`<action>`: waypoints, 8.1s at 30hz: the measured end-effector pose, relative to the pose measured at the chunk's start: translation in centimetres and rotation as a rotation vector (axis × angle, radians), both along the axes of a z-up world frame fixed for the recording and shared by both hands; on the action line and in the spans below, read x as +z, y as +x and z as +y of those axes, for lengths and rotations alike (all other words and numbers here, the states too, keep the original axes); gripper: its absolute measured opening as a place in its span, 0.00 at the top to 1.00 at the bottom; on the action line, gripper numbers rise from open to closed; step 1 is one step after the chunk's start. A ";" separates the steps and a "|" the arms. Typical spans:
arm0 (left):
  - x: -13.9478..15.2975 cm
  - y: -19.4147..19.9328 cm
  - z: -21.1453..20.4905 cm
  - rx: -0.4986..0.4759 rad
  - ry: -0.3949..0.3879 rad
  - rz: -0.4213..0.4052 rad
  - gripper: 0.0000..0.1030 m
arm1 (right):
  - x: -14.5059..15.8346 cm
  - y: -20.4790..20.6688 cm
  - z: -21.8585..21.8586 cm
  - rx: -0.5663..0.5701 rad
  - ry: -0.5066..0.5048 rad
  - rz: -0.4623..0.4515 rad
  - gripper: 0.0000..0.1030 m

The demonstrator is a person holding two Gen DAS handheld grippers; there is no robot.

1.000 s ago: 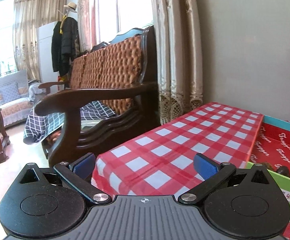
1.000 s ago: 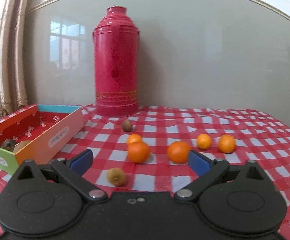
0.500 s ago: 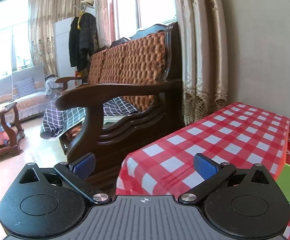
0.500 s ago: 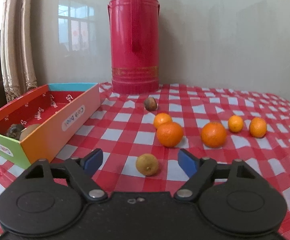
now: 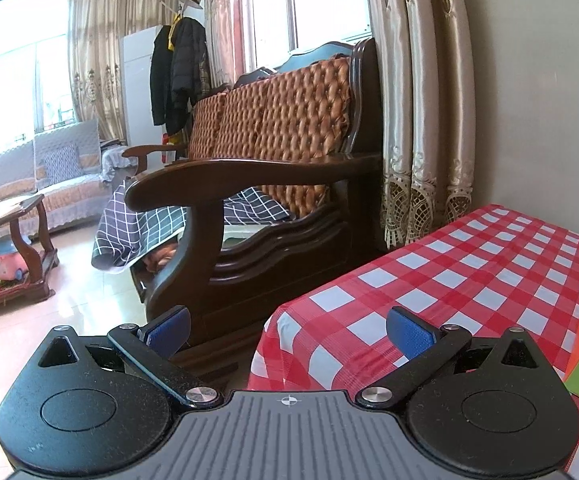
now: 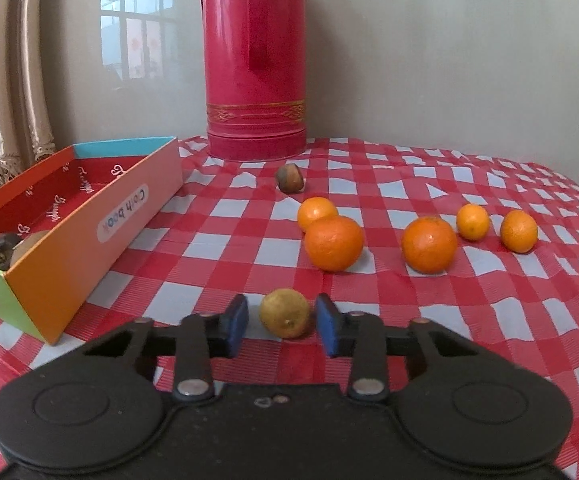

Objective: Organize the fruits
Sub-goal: 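Reach the right tool to the small yellow fruit and close on it, then carry the yellow fruit with the right tool into the red box and open, then withdraw the open right tool from the box, then reach the left tool to an orange and close on it, then carry the orange with the left tool into the red box and open, then withdraw the open left tool from the box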

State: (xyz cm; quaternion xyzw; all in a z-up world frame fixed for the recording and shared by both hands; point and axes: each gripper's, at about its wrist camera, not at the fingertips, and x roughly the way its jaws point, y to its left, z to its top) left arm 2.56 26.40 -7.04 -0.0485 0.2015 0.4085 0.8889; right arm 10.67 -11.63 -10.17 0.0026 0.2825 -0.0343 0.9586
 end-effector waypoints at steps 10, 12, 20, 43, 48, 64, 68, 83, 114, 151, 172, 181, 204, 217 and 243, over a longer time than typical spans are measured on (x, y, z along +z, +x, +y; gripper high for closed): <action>-0.1 0.0 0.2 0.002 -0.003 0.000 0.00 | 0.6 -0.2 0.0 0.017 0.009 -0.023 0.83; -0.1 0.0 0.2 0.000 -0.002 0.000 0.00 | 0.9 -0.3 0.3 0.030 0.010 -0.032 0.83; -0.1 0.1 -0.6 -0.023 0.028 0.006 0.00 | 2.3 -0.5 1.5 0.082 0.020 -0.074 0.83; 0.1 0.0 -1.1 -0.039 0.058 0.010 0.00 | 4.7 2.2 8.7 0.317 0.081 -0.132 0.83; 0.1 0.1 -1.2 -0.039 0.055 0.010 0.00 | 4.6 2.8 9.9 0.334 0.059 -0.131 0.82; 0.5 0.8 -3.3 -0.090 0.068 0.012 0.00 | 5.6 0.3 5.3 0.234 0.051 -0.229 0.33; 0.7 1.2 -4.9 -0.123 0.076 0.004 0.00 | 5.8 -0.5 2.7 0.146 0.030 -0.274 0.27; 1.2 2.9 -15.2 -0.355 0.167 -0.032 0.00 | 5.4 -3.9 -8.8 -0.249 -0.009 -0.285 0.17; 1.8 8.1 -36.3 -0.956 0.142 0.062 0.00 | 5.1 -10.4 -17.5 -0.540 -0.071 -0.291 0.10; -2.0 13.8 -41.6 -1.079 0.020 0.232 0.63 | 4.5 -11.5 -19.6 -0.548 -0.051 -0.277 0.10; 0.5 10.2 -38.7 -1.106 0.108 0.143 0.63 | 4.5 -10.8 -18.1 -0.508 -0.063 -0.272 0.10; 2.5 10.8 -33.3 -0.956 0.122 0.091 0.63 | 4.5 -10.0 -16.8 -0.464 -0.071 -0.269 0.10; -0.2 17.4 -20.1 -0.589 -0.069 0.218 0.63 | 4.2 -8.6 -14.7 -0.403 -0.093 -0.254 0.10; 0.9 17.1 -19.8 -0.551 -0.059 0.192 0.07 | 4.2 -8.5 -14.1 -0.384 -0.095 -0.254 0.10; 6.8 8.8 -19.6 -0.614 0.023 0.030 0.00 | 4.4 -7.5 -11.1 -0.294 -0.111 -0.263 0.10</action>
